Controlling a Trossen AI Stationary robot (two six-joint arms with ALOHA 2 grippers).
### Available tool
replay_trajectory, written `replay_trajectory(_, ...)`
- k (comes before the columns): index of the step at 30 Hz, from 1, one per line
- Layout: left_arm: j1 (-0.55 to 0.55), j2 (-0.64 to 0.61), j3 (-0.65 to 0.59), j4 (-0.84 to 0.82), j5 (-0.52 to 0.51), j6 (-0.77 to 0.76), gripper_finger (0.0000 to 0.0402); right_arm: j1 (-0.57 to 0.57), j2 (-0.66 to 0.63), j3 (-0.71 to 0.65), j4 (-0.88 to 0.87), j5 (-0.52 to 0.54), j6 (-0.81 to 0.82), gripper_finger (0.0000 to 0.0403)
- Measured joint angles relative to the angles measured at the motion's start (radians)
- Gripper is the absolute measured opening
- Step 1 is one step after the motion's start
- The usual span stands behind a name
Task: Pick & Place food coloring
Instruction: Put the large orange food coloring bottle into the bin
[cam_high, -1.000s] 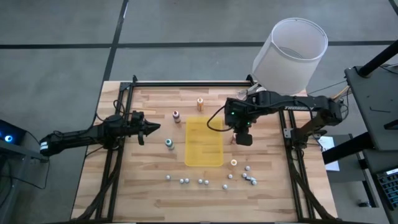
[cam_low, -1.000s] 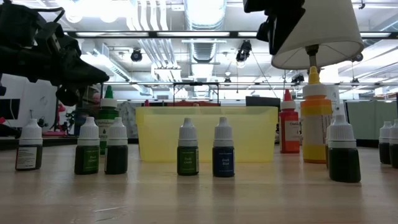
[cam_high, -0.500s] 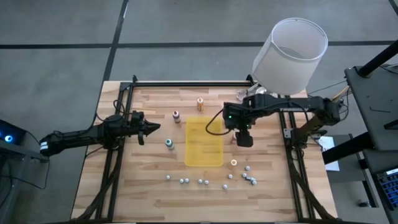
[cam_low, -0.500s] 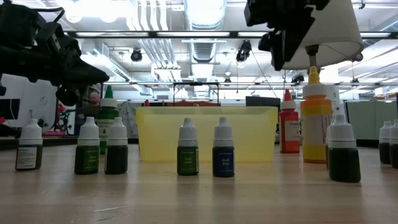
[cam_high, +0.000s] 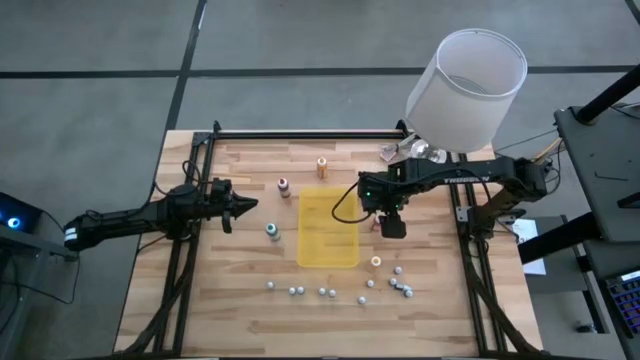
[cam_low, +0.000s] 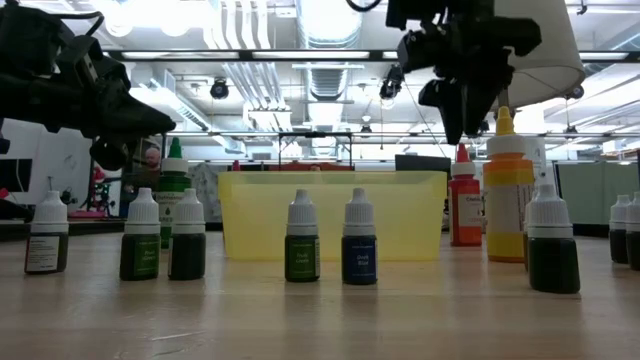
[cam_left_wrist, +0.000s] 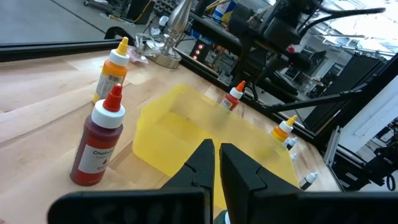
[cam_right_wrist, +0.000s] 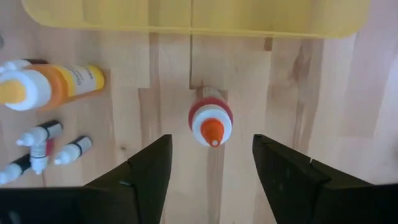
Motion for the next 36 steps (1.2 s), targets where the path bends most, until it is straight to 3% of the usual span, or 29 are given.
replay_trajectory(19, 0.000, 0.000, 0.000, 0.000, 0.000, 0.000, 0.0000, -0.007, 0.000, -0.165, 0.169, 0.007, -0.006, 0.0217)
replay_trajectory(36, 0.000, 0.000, 0.000, 0.000, 0.000, 0.000, 0.0000, -0.018, 0.000, -0.162, 0.182, 0.001, -0.009, 0.0180)
